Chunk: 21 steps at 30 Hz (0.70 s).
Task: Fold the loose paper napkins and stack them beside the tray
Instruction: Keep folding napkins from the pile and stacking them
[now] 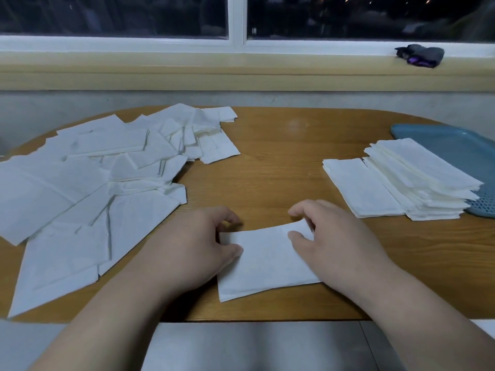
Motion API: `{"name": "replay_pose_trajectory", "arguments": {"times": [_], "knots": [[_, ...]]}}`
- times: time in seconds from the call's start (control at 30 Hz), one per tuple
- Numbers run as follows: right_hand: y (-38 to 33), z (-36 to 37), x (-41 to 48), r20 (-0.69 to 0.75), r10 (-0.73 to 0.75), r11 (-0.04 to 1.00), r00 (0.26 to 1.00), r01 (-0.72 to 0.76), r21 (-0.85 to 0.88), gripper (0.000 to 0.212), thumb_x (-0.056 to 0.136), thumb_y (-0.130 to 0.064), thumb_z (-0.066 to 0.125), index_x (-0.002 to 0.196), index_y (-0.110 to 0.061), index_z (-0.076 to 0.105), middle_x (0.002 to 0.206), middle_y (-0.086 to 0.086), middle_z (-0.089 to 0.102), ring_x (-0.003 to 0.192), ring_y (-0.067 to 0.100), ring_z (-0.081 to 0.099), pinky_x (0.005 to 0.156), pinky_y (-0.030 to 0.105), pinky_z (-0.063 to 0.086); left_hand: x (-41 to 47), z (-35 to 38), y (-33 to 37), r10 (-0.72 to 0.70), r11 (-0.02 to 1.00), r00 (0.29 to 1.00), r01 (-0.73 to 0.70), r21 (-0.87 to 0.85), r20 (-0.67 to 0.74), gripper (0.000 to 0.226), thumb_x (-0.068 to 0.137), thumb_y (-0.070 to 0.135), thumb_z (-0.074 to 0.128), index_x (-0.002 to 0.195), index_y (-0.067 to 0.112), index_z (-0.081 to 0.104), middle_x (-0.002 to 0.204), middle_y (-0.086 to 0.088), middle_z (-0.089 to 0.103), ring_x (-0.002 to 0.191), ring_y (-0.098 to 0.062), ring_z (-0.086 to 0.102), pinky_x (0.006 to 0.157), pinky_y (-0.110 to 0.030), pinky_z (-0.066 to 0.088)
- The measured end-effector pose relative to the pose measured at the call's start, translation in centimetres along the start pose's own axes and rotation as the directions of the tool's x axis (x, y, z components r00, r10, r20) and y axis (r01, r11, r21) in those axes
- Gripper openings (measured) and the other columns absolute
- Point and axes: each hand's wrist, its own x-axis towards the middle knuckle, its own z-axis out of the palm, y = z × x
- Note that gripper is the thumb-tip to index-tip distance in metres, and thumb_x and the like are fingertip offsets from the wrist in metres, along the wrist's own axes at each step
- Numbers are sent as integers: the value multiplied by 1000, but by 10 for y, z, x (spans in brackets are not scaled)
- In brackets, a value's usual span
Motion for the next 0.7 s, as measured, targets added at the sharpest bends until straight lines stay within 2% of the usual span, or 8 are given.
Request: {"name": "replay_pose_trajectory", "arguments": {"times": [0.1, 0.17, 0.3, 0.4, 0.53, 0.7], "knots": [[-1, -3, -1, -35, -14, 997, 999, 11, -76, 31, 95, -43, 57, 126, -39, 54, 108, -22, 39, 86, 4, 54, 72, 24, 49, -1, -1, -4, 23, 999, 999, -22, 35, -34, 41, 81, 50, 72, 119, 49, 57, 90, 21, 56, 82, 6, 54, 67, -18, 42], [-2, -5, -3, -64, -21, 996, 998, 16, -83, 31, 95, -43, 58, 125, -38, 55, 115, -21, 39, 94, 3, 54, 77, 22, 48, -3, -3, -7, 41, 998, 997, -38, 58, -62, 40, 81, 51, 71, 119, 48, 56, 91, 19, 55, 83, 7, 52, 66, -17, 39], [-8, -3, -7, -96, -44, 998, 994, 40, -39, 24, 93, -43, 58, 117, -39, 61, 113, -24, 42, 93, 0, 51, 71, 15, 39, -11, -11, -13, 40, 997, 997, -36, 69, -61, 38, 83, 52, 69, 118, 48, 57, 90, 20, 55, 84, 8, 52, 65, -15, 38], [-25, 5, -10, -60, -82, 996, 995, 83, 22, 16, 91, -44, 58, 106, -41, 62, 109, -25, 46, 86, -6, 49, 65, 9, 32, -21, -20, -23, 18, 998, 999, -15, 63, -42, 37, 83, 55, 68, 117, 48, 57, 88, 19, 59, 85, 4, 55, 69, -20, 45], [-61, 18, -12, 19, -182, 982, 983, 180, 63, 10, 91, -43, 57, 98, -39, 63, 104, -24, 51, 91, -5, 49, 67, 11, 34, -40, -37, -47, -39, 998, 998, 42, 48, -57, 39, 83, 56, 68, 120, 48, 57, 93, 23, 58, 88, 8, 53, 75, -15, 45], [-122, 38, -10, 83, -290, 954, 953, 281, 106, 16, 92, -46, 58, 104, -37, 63, 102, -21, 53, 96, -2, 49, 82, 21, 45, -66, -61, -90, -147, 989, 983, 149, 6, -113, 33, 85, 51, 66, 117, 48, 58, 87, 22, 61, 76, 10, 57, 63, -17, 42]]}}
